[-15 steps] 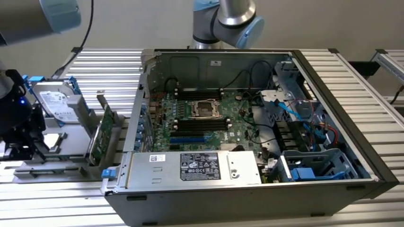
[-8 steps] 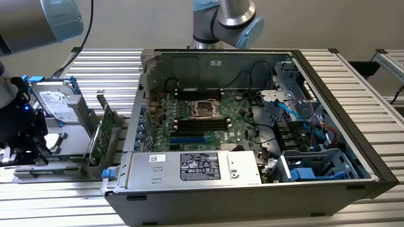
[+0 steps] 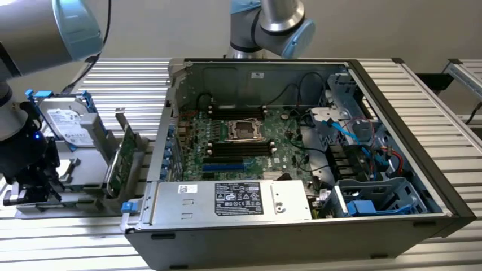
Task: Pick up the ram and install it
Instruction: 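Pick up the ram and move it above insertion slot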
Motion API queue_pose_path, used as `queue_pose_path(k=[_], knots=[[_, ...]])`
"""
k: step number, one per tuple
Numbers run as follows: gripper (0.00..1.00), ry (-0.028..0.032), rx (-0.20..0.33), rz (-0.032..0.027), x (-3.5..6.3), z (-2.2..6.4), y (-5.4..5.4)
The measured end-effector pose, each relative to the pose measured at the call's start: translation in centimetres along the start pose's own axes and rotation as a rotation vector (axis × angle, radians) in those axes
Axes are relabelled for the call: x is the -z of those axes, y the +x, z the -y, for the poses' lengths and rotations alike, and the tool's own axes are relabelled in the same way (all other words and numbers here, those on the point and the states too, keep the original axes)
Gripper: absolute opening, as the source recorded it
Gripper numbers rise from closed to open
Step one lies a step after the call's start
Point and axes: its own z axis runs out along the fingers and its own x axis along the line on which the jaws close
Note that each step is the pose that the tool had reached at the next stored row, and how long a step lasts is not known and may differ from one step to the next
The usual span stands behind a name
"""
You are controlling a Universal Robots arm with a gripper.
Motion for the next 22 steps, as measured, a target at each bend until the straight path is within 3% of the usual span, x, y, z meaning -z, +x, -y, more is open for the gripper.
queue_pose_path(k=[15, 22], knots=[[0.3, -0.0001, 0.006, -0.0004, -2.7, 0.29, 0.0], [0.3, -0.0025, 0.002, -0.0002, -2.97, 0.49, 0.1]])
